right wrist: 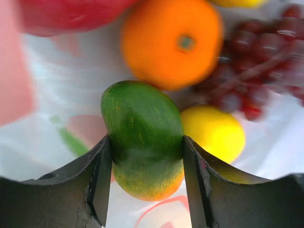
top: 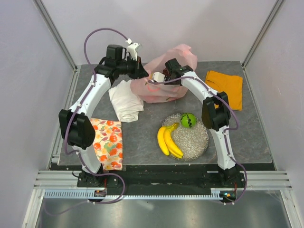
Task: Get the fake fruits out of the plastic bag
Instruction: Take out the fake fruit from the plastic bag, then place the fake fruit on the plate.
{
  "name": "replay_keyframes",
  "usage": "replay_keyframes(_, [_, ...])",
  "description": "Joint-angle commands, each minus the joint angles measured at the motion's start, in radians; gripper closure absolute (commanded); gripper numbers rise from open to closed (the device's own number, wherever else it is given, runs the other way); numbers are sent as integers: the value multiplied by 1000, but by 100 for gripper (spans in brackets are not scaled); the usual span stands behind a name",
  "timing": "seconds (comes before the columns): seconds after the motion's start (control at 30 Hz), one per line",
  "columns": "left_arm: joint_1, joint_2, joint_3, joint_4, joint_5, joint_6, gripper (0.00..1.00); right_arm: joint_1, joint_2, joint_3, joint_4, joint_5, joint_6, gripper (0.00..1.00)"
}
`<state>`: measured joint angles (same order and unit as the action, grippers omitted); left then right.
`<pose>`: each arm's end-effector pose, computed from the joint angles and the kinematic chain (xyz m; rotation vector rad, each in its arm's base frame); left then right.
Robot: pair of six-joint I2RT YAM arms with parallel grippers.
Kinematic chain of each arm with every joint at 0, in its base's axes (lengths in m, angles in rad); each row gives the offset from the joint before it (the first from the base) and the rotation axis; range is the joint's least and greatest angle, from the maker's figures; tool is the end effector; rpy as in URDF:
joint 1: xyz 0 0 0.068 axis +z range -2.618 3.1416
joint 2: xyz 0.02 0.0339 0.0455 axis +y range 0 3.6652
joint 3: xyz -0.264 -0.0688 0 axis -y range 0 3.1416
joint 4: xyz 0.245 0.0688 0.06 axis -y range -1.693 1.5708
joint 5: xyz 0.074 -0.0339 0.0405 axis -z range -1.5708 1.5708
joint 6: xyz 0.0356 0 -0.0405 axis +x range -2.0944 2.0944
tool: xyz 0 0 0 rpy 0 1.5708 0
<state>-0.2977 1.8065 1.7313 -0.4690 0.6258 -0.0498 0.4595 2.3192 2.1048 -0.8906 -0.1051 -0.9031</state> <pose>0.3939 -0.1427 0.3584 0.6346 2.0204 -0.8669 0.4473 0.2255 0.2157 -1.7041 2.0489 -0.0023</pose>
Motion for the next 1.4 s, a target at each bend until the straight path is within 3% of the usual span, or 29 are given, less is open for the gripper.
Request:
replay_keyframes(0.0, [-4,30,140,47,-20,47,99,7,-26,87,30,12,-39,73])
replay_keyframes(0.33, [-26,-82,-75,59,45,13,98,7,-406,-111,12,-177,153,78])
replay_keyframes(0.6, [-35,-73,-52,70,38,1,98,2,-552,-53,-34,-232,294,80])
replay_keyframes(0.63, [-35,-70,-47,69,34,7,98,1,-555,-36,-48,-232,329,86])
replay_keyframes(0.77, [-35,-64,-35,69,28,13,98,-8,-634,-12,-152,-240,360,86])
replay_keyframes(0.97, [-35,-72,-29,73,35,4,98,-33,-855,-303,-290,-202,410,86])
replay_keyframes(1.07, [-35,-81,-30,73,41,-1,98,-103,-926,-457,-338,-200,470,89])
replay_keyframes(1.37, [-35,-125,-93,78,45,-1,99,-403,-907,-759,-298,-352,679,89])
